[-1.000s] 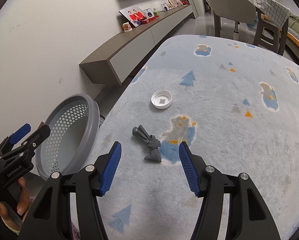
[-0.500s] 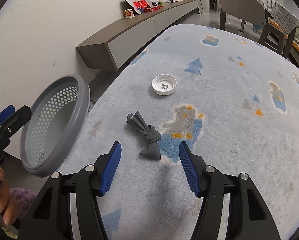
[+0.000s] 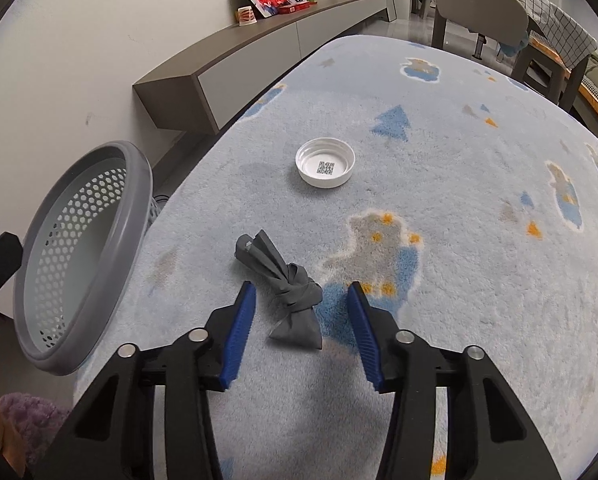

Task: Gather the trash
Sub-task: 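Close the right tool on the grey cloth, then grasp the white bottle cap with the left tool while the right tool holds the cloth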

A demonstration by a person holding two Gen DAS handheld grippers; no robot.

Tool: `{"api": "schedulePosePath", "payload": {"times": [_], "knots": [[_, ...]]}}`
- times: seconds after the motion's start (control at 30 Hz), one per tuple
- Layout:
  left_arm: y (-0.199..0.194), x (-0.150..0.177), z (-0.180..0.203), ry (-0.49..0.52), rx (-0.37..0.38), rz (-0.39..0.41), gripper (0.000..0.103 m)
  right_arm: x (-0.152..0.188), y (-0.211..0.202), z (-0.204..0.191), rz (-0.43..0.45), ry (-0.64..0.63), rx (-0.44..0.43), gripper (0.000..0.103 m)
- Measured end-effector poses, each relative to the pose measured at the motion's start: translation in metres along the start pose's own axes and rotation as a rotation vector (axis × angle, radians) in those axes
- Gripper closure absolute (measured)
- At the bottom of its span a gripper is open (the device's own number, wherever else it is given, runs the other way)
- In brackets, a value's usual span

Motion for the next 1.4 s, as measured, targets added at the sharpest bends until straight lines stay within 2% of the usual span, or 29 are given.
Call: {"api": "schedulePosePath", "payload": {"times": [0.07,0.13,0.17,0.2,0.3,0.67,1.0,1.23,1.4], "knots": [[0.001,0.000,0.001,0.001,0.000,-0.003,0.008,-0.001,0.000,-0.002,0.008,-0.010,0.013,0.058],[0.003,0.001,0.002,0.005,-0.002,-0.008,0.008,-0.001,0.000,-0.003,0.012,-0.013,0.018,0.064],[0.003,0.002,0.002,0.009,-0.003,-0.010,0.008,-0.002,0.000,-0.003,0.015,-0.016,0.025,0.074],[0.004,0.002,0.003,0.012,-0.005,-0.012,0.008,-0.002,0.000,-0.002,0.015,-0.017,0.026,0.079],[0.005,0.003,0.005,0.019,-0.008,-0.016,0.008,-0.002,-0.001,0.000,0.013,-0.005,0.014,0.081],[0.019,0.005,0.029,0.044,0.006,-0.038,0.008,-0.012,-0.020,0.031,0.031,0.111,-0.028,0.081],[0.039,-0.001,0.059,0.075,0.023,-0.054,0.008,-0.015,-0.024,0.075,0.034,0.200,-0.019,0.082],[0.069,-0.011,0.094,0.114,0.066,-0.081,0.008,-0.020,-0.025,0.103,0.022,0.275,-0.026,0.081],[0.102,-0.016,0.117,0.133,0.085,-0.130,0.008,-0.027,-0.030,0.116,0.029,0.324,-0.040,0.082]]}}
Point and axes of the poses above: each gripper's, at about its wrist camera, not at the fingertips, and y roughly the way its jaws point, z to its right, x to its underside, the point moved 9 cm from there along y, roughly the way its jaws point, and after that the axes turned 12 degrees about x, right-handed, at the moved point
